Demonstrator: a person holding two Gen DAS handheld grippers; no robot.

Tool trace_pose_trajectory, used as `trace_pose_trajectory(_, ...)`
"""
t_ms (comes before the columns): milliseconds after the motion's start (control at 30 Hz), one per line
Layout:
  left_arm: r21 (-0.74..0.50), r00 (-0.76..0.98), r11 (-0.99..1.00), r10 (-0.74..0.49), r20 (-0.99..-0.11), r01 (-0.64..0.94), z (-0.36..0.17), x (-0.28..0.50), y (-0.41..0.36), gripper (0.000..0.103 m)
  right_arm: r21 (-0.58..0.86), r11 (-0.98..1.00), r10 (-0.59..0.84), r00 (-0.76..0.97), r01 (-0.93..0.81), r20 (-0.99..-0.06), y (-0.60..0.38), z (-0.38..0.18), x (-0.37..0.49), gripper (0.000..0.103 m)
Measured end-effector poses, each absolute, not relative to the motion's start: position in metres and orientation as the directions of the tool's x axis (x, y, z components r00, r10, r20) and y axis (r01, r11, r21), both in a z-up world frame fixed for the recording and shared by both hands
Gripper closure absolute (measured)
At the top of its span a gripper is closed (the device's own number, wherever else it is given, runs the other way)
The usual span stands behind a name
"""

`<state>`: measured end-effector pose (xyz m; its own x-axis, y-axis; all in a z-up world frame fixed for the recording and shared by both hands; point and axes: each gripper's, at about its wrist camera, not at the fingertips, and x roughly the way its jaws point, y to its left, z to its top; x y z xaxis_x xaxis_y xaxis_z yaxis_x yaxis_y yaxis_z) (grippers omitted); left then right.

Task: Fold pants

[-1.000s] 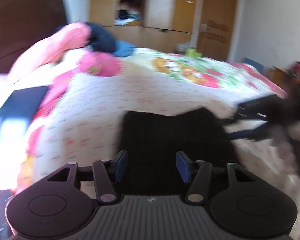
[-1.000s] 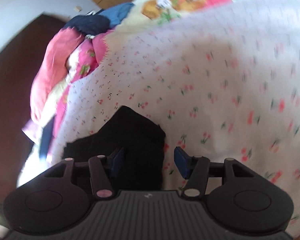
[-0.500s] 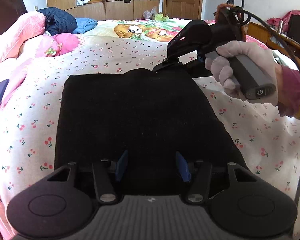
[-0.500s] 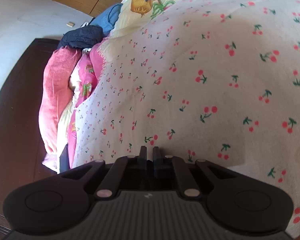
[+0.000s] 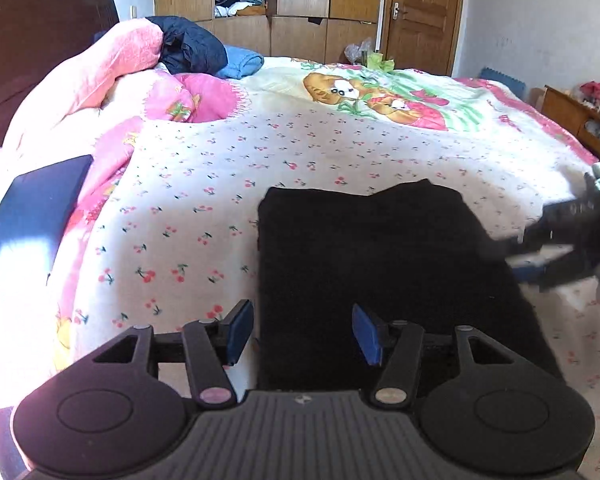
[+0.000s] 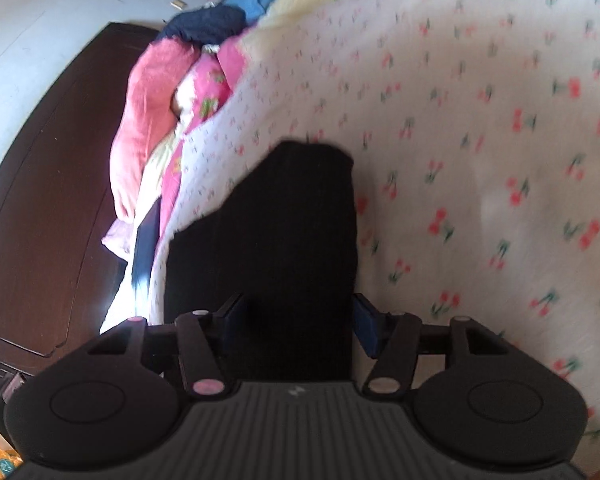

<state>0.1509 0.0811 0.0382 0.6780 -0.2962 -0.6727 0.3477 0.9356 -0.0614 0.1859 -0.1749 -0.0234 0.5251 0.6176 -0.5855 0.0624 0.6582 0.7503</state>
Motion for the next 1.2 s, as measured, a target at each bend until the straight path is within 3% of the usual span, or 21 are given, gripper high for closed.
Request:
trace_pose_trajectory(133,-0.144,0.604,0.922,-0.348,-0.717,0.360,0.013,0.167,0.089,0.023,0.793,0.606,0.685,0.470,0.056,-0.556,-0.163,-0.042,0.189,0.034)
trace_pose_trajectory(333,-0.284,0.543,0.888,-0.448,-0.710,0.361,-0.011,0.193,0.088,0.008,0.778,0.628,0.686,0.451,0.030,-0.571,-0.149,-0.046,0.200,0.030)
trace_pose_trajectory(367,-0.291,0.545,0.889,-0.449,-0.708,0.355,-0.012,0.192,0.088,0.012,0.768,0.640,0.677,0.451,0.029,-0.582,-0.147,-0.045,0.202,0.039)
trace_pose_trajectory(500,-0.296,0.568,0.888,-0.454,-0.686,0.353,0.000,0.181,0.090,0.034,0.721,0.692,0.648,0.460,-0.024,-0.607,-0.133,-0.027,0.203,0.052)
trace_pose_trajectory(567,-0.293,0.578,0.892,-0.448,-0.682,0.346,0.004,0.185,0.091,0.039,0.715,0.696,0.654,0.468,-0.067,-0.594,-0.128,-0.018,0.213,0.064)
trace_pose_trajectory(667,-0.313,0.609,0.888,-0.460,-0.647,0.338,0.014,0.195,0.093,0.043,0.725,0.682,0.662,0.506,-0.100,-0.553,-0.132,-0.003,0.226,0.069)
trace_pose_trajectory(767,-0.283,0.606,0.890,-0.452,-0.655,0.357,0.013,0.207,0.087,0.042,0.716,0.695,0.648,0.494,-0.071,-0.580,-0.139,-0.006,0.238,0.068)
trace_pose_trajectory(833,-0.245,0.579,0.892,-0.435,-0.689,0.379,0.001,0.209,0.082,0.031,0.699,0.715,0.632,0.453,-0.027,-0.629,-0.145,-0.023,0.241,0.058)
trace_pose_trajectory(867,-0.247,0.574,0.895,-0.430,-0.697,0.371,-0.003,0.207,0.083,0.023,0.701,0.713,0.637,0.433,-0.019,-0.637,-0.147,-0.029,0.239,0.058)
trace_pose_trajectory(967,-0.270,0.596,0.907,-0.416,-0.687,0.323,0.005,0.191,0.093,0.022,0.724,0.690,0.636,0.475,0.002,-0.608,-0.160,-0.017,0.222,0.052)
trace_pose_trajectory(1100,-0.052,0.693,0.959,-0.239,-0.680,0.279,0.027,0.165,0.085,0.023,0.591,0.805,0.502,0.584,-0.046,-0.638,-0.152,0.020,0.180,0.051)
trace_pose_trajectory(1200,0.005,0.702,0.967,-0.180,-0.689,0.254,0.027,0.156,0.072,0.023,0.453,0.887,0.401,0.641,-0.093,-0.654,-0.136,0.029,0.150,0.051)
